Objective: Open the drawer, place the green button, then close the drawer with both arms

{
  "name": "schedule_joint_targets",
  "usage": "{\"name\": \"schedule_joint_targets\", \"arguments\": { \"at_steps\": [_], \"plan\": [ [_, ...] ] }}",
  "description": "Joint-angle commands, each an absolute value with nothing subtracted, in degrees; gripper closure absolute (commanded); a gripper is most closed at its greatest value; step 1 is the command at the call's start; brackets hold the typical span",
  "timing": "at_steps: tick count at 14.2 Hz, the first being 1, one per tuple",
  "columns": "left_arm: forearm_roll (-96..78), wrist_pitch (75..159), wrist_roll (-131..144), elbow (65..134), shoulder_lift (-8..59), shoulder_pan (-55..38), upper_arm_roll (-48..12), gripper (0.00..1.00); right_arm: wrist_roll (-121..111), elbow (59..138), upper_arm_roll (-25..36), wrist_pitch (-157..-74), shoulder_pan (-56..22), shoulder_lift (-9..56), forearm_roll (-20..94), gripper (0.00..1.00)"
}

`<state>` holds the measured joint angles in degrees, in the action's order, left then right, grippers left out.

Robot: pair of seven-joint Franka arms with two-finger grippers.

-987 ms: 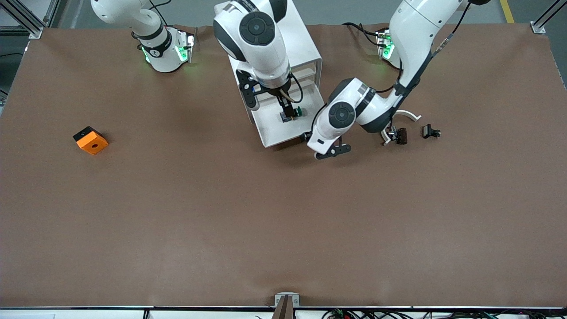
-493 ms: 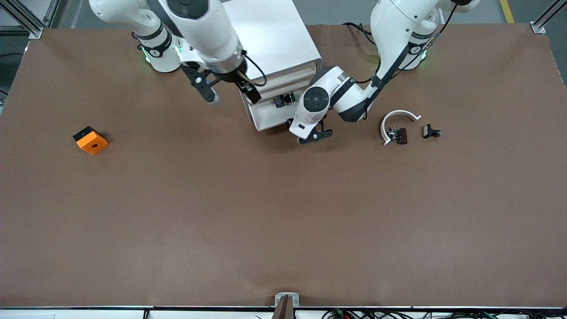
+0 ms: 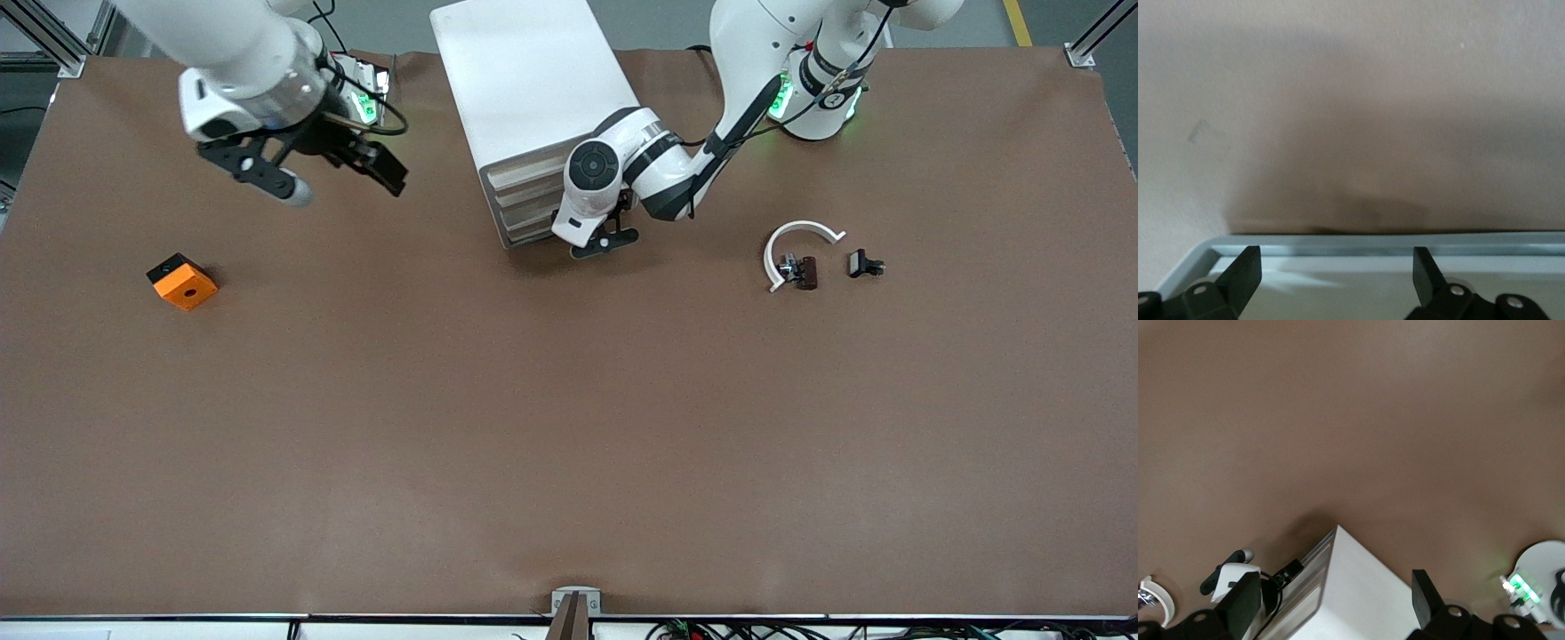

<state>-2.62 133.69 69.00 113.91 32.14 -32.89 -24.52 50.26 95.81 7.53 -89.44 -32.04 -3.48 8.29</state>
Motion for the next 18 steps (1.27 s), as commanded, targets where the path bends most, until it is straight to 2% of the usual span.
{"name": "schedule_joint_targets", "arguments": {
  "at_steps": [1, 9, 12, 15, 18],
  "plan": [
    [-2.9, 133.9, 69.9, 113.6, 32.4, -33.7, -24.8, 0.0, 38.1, 98.3, 6.5, -90.0, -26.8, -5.6, 5.7, 0.0],
    [-2.5, 133.9, 70.2, 112.9, 31.8, -33.8, -23.7, 0.0, 13.2, 97.8, 6.5, -91.1, -12.0, -5.1, 4.4, 0.0],
    [-2.3, 133.8, 70.2, 111.0, 30.9, -29.5, -20.7, 0.0, 9.0, 97.7, 6.5, -91.1, -8.6, -5.0, 4.4, 0.0],
    [-2.1, 133.1, 70.0, 110.2, 28.0, -22.4, -20.2, 0.0, 6.8, 97.8, 6.5, -91.0, -6.2, -5.0, 4.3, 0.0],
    [1.6, 126.0, 69.8, 106.6, 25.3, -15.7, -20.3, 0.0, 6.8, 97.8, 6.5, -90.8, -5.9, -5.0, 2.9, 0.0]
  ]
}}
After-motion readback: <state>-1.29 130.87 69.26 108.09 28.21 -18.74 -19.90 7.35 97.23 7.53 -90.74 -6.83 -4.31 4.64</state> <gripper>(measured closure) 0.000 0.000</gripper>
